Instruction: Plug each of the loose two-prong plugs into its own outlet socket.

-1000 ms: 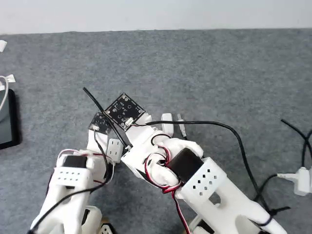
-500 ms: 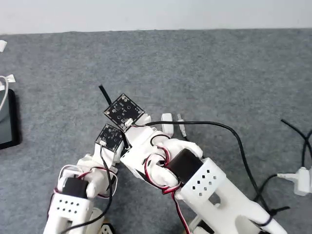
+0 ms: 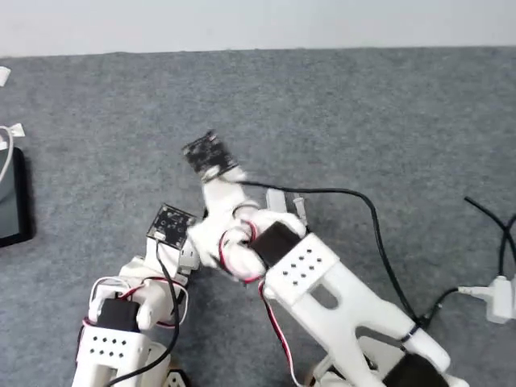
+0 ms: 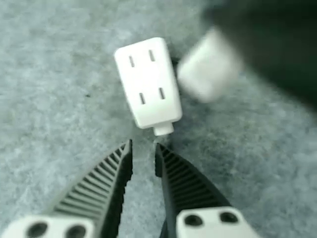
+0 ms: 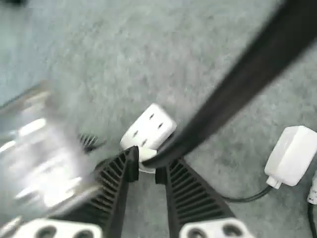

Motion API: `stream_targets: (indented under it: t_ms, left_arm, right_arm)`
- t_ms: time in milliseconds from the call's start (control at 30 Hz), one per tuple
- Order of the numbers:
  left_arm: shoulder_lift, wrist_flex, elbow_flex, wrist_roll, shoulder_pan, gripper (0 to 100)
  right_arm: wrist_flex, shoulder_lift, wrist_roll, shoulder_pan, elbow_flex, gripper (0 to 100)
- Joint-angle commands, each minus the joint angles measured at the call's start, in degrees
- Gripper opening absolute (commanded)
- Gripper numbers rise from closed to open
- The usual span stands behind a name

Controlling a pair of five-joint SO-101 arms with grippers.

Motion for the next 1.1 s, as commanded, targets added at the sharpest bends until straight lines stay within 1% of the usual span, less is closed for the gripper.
stream_targets:
  t_ms: [0, 67, 167, 267, 433, 500, 633, 767, 933, 1067]
  left_arm:
    - [-1.0, -2.7, -2.2, 2.9, -6.0, 2]
    - [-1.0, -4.8, -2.9, 5.6, -9.8, 2]
    - [-1.0, -5.5, -4.4, 7.3, -13.8, 2]
    - [-1.0, -5.5, -6.0, 10.4, -16.8, 2]
    - [-0.7, -5.3, -7.8, 15.7, -22.2, 11]
    - [-0.6, -5.3, -8.0, 17.6, -22.4, 12]
    - [-0.4, -5.3, -8.4, 17.7, -22.3, 8]
    - [-0.4, -5.5, -8.4, 17.7, -22.3, 8]
    - [-0.4, -5.6, -8.4, 17.8, -22.3, 8]
    - [-0.4, -6.1, -8.4, 18.1, -22.4, 8]
  right_arm:
    - [-5.1, 0.6, -6.2, 1.0, -0.5, 0.8]
    - [-5.7, 0.6, -8.4, 1.1, -0.5, 0.8]
    - [-5.8, 1.7, -12.0, 1.1, -0.7, 0.8]
    - [-8.5, 5.3, -12.7, 1.0, -0.9, 0.8]
    - [-12.4, 10.2, -12.8, 0.9, -1.0, 0.8]
    - [-12.9, 10.9, -12.8, 0.9, -1.0, 0.8]
    - [-12.9, 10.9, -13.2, 0.9, -1.0, 0.8]
    - [-12.9, 11.7, -15.6, 0.9, -1.0, 0.8]
    - [-12.9, 11.9, -21.1, 1.0, -1.0, 0.8]
    - [-12.9, 12.0, -21.9, 1.0, -1.0, 0.8]
